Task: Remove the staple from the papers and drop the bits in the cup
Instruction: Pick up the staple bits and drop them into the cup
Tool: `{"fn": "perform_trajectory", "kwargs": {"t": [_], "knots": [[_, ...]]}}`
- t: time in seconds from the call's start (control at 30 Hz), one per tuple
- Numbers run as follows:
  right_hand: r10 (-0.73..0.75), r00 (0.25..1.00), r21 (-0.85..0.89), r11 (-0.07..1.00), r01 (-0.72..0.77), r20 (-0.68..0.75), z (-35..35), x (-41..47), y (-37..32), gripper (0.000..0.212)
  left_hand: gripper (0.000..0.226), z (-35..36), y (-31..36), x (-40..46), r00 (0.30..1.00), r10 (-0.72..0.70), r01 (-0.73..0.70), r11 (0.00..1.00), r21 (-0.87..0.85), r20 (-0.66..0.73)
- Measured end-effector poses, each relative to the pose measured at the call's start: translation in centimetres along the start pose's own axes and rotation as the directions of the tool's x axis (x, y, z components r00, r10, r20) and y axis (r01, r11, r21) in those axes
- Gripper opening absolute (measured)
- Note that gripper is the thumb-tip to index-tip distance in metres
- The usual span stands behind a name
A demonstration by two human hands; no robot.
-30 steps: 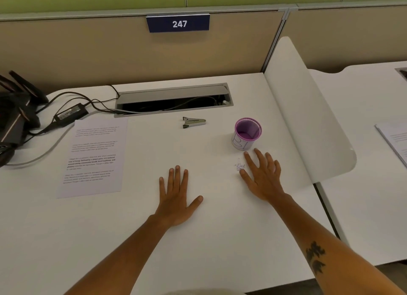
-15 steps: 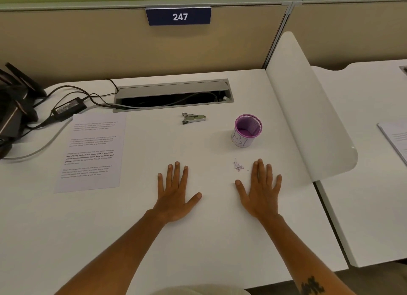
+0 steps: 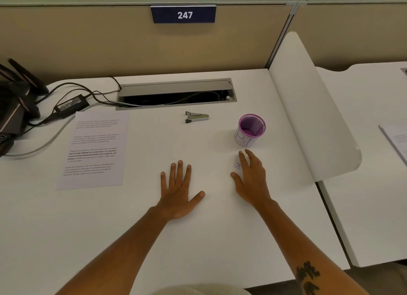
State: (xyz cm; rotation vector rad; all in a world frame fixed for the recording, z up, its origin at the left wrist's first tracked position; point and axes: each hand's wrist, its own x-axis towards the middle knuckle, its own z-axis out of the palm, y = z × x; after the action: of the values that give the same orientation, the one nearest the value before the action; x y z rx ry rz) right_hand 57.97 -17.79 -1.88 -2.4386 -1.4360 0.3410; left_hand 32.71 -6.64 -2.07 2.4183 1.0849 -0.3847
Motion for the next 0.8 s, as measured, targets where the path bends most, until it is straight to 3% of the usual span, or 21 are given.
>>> {"fn": "perform_trajectory", "kwargs": {"t": [0.23, 0.37, 0.53, 0.8], "knots": [[-0.212, 0.977, -0.071, 0.975, 0.212, 0.014, 0.2, 1.4, 0.2, 0.042, 0.106, -0.1, 0.0, -0.1, 1.000, -0.004, 0.004, 1.000, 0.004, 0.012], [-0.181, 0.983, -0.048, 0.982, 0.181, 0.011, 0.3, 1.7, 0.4, 0.037, 0.106, 0.0, -0.1, 0.0, 1.000, 0.002, -0.002, 1.000, -0.006, 0.012], [-0.281, 0.959, -0.113, 0.955, 0.275, -0.045, -0.5, 1.5, -0.1, 0.038, 0.104, -0.1, -0.1, 0.0, 1.000, 0.003, -0.003, 1.000, -0.006, 0.024], [-0.305, 0.947, -0.209, 0.937, 0.280, -0.100, 0.4, 1.3, -1.0, 0.023, 0.102, -0.1, -0.1, 0.2, 0.999, -0.003, 0.003, 1.000, -0.002, 0.043]]}}
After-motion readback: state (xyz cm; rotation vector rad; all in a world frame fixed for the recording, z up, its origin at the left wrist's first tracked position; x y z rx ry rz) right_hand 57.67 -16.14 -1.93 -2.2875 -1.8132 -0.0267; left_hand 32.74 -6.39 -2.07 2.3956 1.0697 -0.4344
